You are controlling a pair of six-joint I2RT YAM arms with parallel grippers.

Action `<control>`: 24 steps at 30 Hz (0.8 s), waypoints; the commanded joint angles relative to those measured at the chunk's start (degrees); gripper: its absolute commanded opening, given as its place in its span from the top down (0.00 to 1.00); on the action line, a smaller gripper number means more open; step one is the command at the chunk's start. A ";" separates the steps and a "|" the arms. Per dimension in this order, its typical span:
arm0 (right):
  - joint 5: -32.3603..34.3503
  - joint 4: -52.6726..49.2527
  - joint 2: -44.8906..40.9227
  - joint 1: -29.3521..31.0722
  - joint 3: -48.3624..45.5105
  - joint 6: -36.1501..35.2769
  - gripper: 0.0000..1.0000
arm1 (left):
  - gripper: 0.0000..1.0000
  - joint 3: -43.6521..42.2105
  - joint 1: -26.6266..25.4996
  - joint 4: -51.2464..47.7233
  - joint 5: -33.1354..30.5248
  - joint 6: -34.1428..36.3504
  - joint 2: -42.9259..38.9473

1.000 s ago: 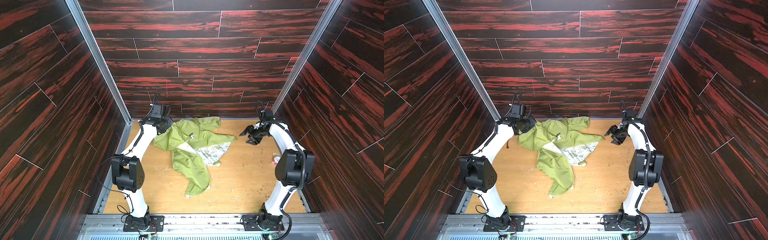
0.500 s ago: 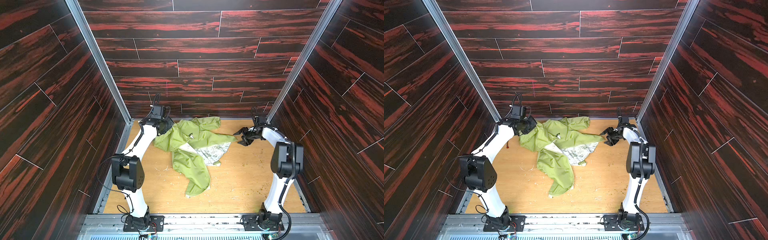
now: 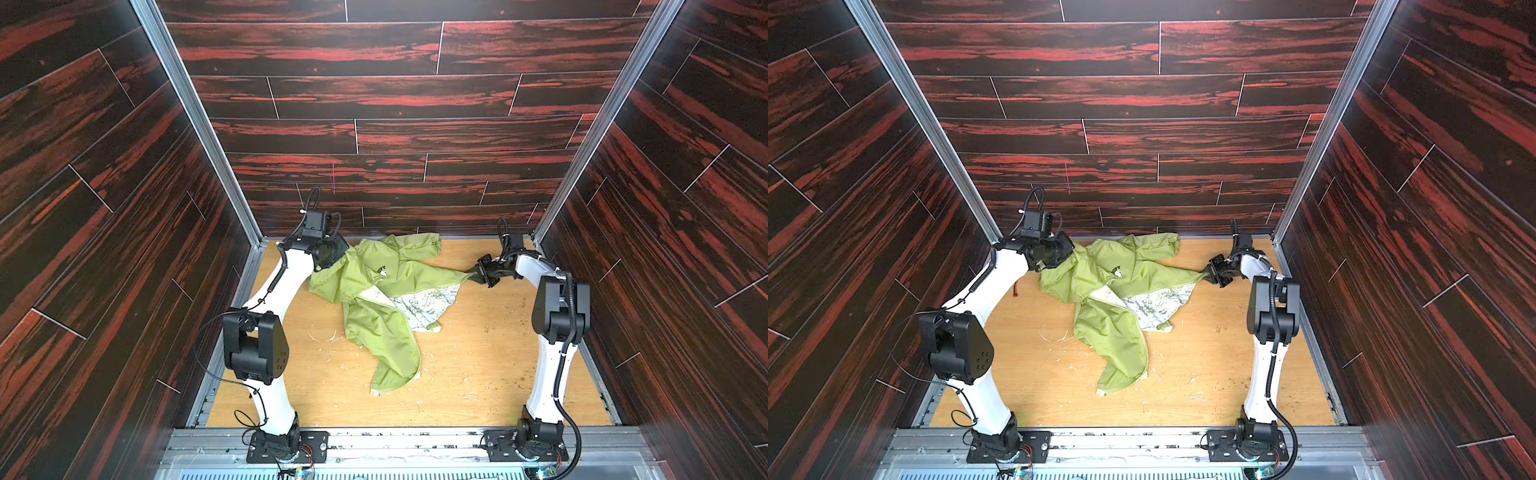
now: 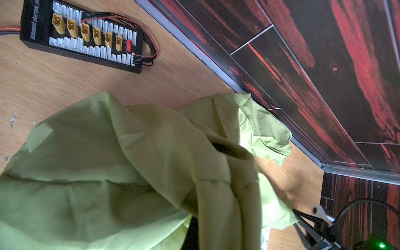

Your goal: Zip up the jacket

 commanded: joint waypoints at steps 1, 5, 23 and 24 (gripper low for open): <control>-0.23 -0.56 -4.00 -0.74 0.41 -1.49 0.98 | 1.00 2.48 -0.10 -0.86 0.74 1.95 -3.03; 2.05 -4.00 -13.80 -2.99 -2.92 -4.97 1.00 | 1.00 3.29 0.00 -0.23 1.24 2.57 -3.63; 9.58 -31.02 -50.57 -5.32 -14.55 -20.25 1.00 | 1.00 16.44 -0.04 13.55 -0.69 -6.42 7.51; 12.05 -32.86 -52.41 -4.47 -15.14 -20.25 1.00 | 1.00 18.39 -0.12 13.84 -1.09 -7.58 9.45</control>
